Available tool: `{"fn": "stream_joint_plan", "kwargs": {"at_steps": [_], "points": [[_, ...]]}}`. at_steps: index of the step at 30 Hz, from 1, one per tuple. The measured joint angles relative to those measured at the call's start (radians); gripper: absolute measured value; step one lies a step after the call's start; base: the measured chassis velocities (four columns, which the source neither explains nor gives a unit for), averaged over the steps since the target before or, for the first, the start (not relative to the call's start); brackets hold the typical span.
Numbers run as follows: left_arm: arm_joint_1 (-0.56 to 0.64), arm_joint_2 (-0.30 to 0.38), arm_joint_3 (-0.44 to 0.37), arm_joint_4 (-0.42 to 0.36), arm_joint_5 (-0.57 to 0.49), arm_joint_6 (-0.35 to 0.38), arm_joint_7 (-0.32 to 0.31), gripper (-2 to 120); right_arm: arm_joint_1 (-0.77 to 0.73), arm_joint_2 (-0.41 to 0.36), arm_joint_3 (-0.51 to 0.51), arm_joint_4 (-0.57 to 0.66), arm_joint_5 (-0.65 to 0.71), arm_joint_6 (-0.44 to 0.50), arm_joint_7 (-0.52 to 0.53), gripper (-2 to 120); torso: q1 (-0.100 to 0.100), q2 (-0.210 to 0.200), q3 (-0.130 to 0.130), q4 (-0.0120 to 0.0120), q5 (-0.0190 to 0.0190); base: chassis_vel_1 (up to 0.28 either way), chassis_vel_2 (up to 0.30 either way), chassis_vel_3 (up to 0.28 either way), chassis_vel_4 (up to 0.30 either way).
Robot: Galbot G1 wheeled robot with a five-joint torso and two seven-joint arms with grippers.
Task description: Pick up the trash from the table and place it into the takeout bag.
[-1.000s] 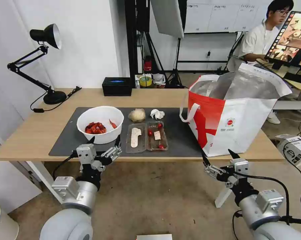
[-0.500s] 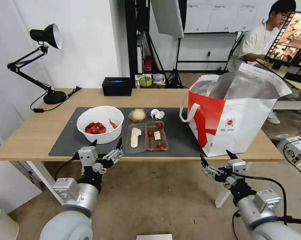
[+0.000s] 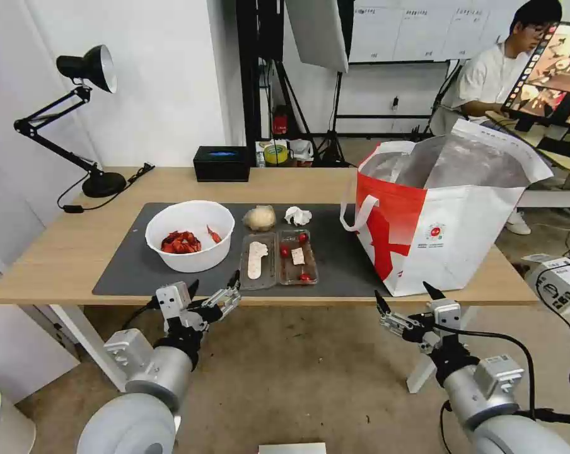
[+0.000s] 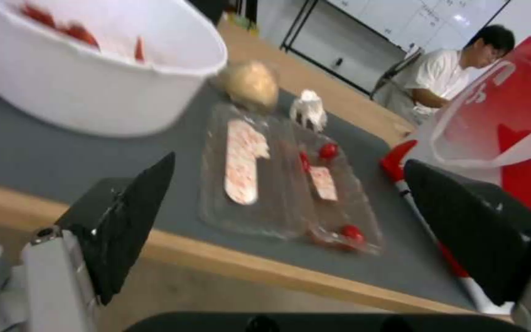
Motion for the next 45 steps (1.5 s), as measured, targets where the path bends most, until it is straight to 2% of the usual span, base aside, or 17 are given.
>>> {"fn": "stream_joint_plan", "kwargs": {"at_steps": [1, 3, 5, 7, 9, 11, 13, 20, 29, 32, 36, 45], "points": [[0.0, 0.0, 0.0, 0.0, 0.0, 0.0, 0.0, 100, 0.0, 0.0, 0.0, 0.0, 0.0, 0.0, 0.0, 100, 0.0, 0.0, 0.0, 0.0, 0.0, 0.0, 0.0, 0.0, 0.0], [-0.023, -0.002, 0.01, -0.009, -0.146, 0.02, -0.077, 100, 0.002, 0.0, 0.0, -0.001, 0.0, 0.0, 0.0, 100, 0.0, 0.0, 0.0, 0.0, 0.0, 0.0, 0.0, 0.0, 0.0], [-0.029, -0.003, 0.011, -0.01, -0.177, 0.022, -0.09, 100, 0.003, 0.001, 0.0, -0.001, 0.0, 0.0, 0.0, 100, 0.0, 0.0, 0.0, 0.0, 0.0, 0.0, 0.0, 0.0, 0.0], [-0.046, -0.007, 0.013, -0.012, -0.272, 0.024, -0.135, 100, 0.005, 0.002, 0.0, -0.002, 0.0, 0.0, 0.0, 100, 0.0, 0.0, 0.0, -0.0001, 0.0, 0.0, 0.0, 0.0, 0.0], [-0.049, -0.008, 0.013, -0.012, -0.286, 0.024, -0.142, 100, 0.005, 0.003, 0.0, -0.002, 0.0, 0.0, 0.0, 100, 0.0, 0.0, 0.0, -0.0001, 0.0, 0.0, 0.0, 0.0, 0.0], [-0.064, -0.01, 0.014, -0.012, -0.36, 0.024, -0.185, 100, 0.005, 0.003, 0.0, -0.003, 0.0, 0.0, 0.0, 100, 0.0, 0.0, 0.0, -0.0001, 0.0, 0.0, 0.0, 0.0, 0.0], [-0.067, -0.01, 0.014, -0.012, -0.375, 0.024, -0.196, 100, 0.005, 0.004, 0.0, -0.003, 0.0, 0.0, 0.001, 100, 0.0, 0.0, 0.0, 0.0, 0.0, 0.0, 0.0, 0.0, 0.0], [-0.075, -0.027, 0.019, -0.005, -0.462, 0.034, -0.307, 100, 0.002, 0.01, -0.004, -0.005, -0.002, 0.0, 0.003, 100, 0.0, 0.0, 0.0, 0.0, 0.0, 0.0, 0.0, 0.0, 0.0], [-0.085, -0.037, -0.017, -0.006, -0.598, 0.006, -0.377, 100, 0.005, 0.016, -0.025, -0.015, -0.018, 0.0, 0.004, 100, 0.0, 0.0, 0.0, 0.0, 0.0, 0.0, 0.0, 0.0, 0.0], [-0.107, -0.052, -0.024, -0.005, -0.699, -0.038, -0.416, 100, 0.007, 0.014, -0.028, -0.017, -0.022, 0.0, 0.006, 100, 0.0, 0.0, 0.0, -0.0001, -0.0001, 0.0, 0.0, 0.0, 0.0], [-0.126, -0.062, -0.024, 0.009, -0.733, -0.052, -0.434, 100, 0.011, 0.014, -0.031, -0.024, -0.029, 0.0, 0.007, 100, 0.0, 0.0, 0.0, -0.0001, 0.0, 0.0, 0.0, 0.0, 0.0], [-0.149, -0.054, 0.001, 0.05, -0.733, -0.06, -0.431, 100, 0.014, 0.032, -0.049, -0.034, -0.044, 0.0, 0.007, 100, 0.0, 0.0, 0.0, 0.0, 0.0, 0.0, 0.0, 0.0, 0.0]]}}
